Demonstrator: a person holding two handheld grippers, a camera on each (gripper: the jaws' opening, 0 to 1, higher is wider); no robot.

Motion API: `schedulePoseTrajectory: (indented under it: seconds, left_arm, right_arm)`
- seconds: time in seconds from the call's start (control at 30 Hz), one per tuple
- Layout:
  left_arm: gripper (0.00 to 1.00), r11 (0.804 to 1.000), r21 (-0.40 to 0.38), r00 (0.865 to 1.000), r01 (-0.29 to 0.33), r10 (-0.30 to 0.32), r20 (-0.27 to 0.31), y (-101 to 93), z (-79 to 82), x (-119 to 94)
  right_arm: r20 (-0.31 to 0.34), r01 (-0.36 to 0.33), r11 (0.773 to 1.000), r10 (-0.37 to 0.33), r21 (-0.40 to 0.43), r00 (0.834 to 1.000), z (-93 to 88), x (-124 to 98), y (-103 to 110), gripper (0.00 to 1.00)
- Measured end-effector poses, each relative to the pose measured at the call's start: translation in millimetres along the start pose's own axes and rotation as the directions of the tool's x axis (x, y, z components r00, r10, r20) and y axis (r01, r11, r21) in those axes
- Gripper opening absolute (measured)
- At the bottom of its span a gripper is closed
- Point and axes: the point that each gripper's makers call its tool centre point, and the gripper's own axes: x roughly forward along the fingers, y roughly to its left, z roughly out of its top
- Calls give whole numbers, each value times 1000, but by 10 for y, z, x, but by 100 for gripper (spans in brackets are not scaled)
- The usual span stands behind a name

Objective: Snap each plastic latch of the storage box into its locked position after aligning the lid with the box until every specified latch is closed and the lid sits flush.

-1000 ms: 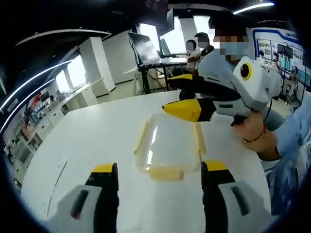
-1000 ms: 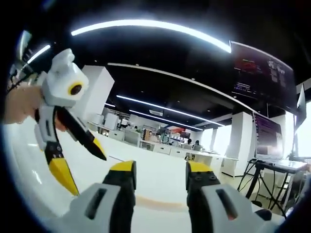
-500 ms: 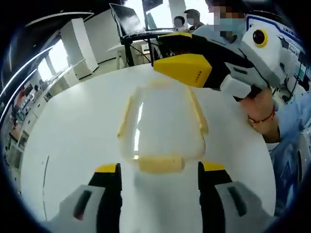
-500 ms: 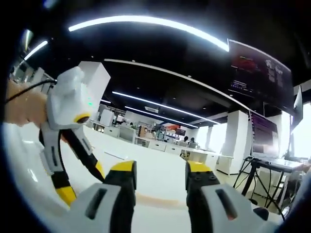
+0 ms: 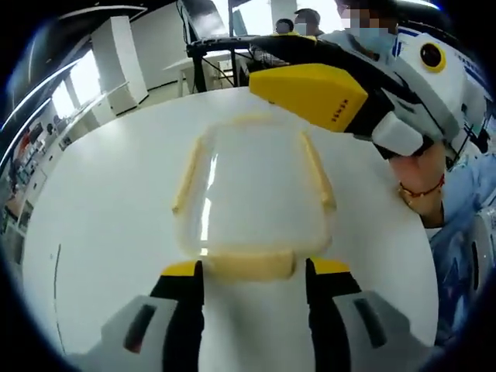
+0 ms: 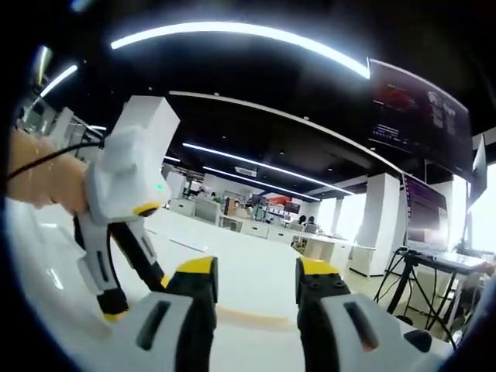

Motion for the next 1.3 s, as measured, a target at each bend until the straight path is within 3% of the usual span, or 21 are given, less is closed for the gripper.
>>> schedulePoseTrajectory:
  seconds: [0.17, 0.27, 0.6, 1.03, 1.3]
  left_arm:
    - [49, 1000, 3, 1000, 8, -8, 21, -4, 22, 22]
    - [40, 1000, 2, 999, -4, 4, 41, 32, 65, 6]
    - [39, 999, -21, 998, -24, 25, 52, 25, 111, -31]
    - [39, 1000, -5, 998, 12, -13, -57, 27, 0, -55]
    - [38, 1000, -1, 990, 21, -21, -140, 50, -106, -102]
  right_arm:
    - [-3, -2, 1000, 2, 3, 1000, -4, 0, 13, 40]
    - [-8, -5, 1000, 6, 4, 1000, -12, -2, 29, 40]
    - [-17, -17, 1000, 17, 2, 1000, -24, 0, 68, 40]
    - [-24, 31, 998, -30, 53, 999, -53, -26, -84, 40]
    - [-42, 62, 995, -59, 75, 997, -111, -25, -195, 40]
